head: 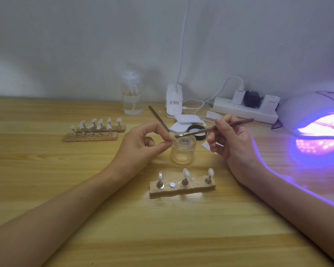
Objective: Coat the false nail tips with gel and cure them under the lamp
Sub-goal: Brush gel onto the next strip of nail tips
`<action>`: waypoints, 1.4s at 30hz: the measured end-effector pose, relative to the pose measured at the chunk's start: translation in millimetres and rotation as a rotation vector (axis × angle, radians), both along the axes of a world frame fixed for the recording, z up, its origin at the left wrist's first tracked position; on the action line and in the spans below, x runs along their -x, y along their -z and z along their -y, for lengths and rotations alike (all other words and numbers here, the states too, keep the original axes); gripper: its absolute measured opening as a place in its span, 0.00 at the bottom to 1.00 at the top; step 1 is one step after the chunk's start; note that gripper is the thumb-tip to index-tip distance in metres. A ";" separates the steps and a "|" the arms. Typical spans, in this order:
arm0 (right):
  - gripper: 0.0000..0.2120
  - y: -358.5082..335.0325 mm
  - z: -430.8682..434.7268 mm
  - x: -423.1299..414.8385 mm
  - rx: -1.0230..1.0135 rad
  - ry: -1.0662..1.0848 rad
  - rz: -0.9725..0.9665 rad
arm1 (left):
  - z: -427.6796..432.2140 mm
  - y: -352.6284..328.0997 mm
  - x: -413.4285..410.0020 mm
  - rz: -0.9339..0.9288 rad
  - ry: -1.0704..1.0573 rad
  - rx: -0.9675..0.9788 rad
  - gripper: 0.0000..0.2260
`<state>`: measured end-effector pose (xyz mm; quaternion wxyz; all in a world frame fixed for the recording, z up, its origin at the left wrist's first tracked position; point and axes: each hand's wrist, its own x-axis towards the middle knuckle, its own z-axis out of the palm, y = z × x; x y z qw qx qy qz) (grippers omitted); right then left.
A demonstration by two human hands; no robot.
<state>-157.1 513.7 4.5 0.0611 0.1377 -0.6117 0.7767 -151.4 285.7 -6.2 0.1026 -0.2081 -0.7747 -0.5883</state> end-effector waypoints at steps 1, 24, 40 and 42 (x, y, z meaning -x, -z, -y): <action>0.11 0.4 0.4 -0.3 -0.015 0.003 0.001 | 0.2 0.1 0.1 0.001 0.000 0.000 0.06; 0.12 -0.1 -1.4 -0.5 0.012 0.059 -0.011 | -0.1 0.1 -1.4 0.012 -0.009 -0.015 0.06; 0.11 1.0 -0.7 -0.3 -0.029 0.093 -0.002 | -0.8 -1.5 -3.3 0.055 -0.048 0.000 0.05; 0.12 -0.1 -0.5 -0.5 -0.001 0.048 -0.026 | -0.9 -2.2 -3.9 0.063 -0.053 0.005 0.06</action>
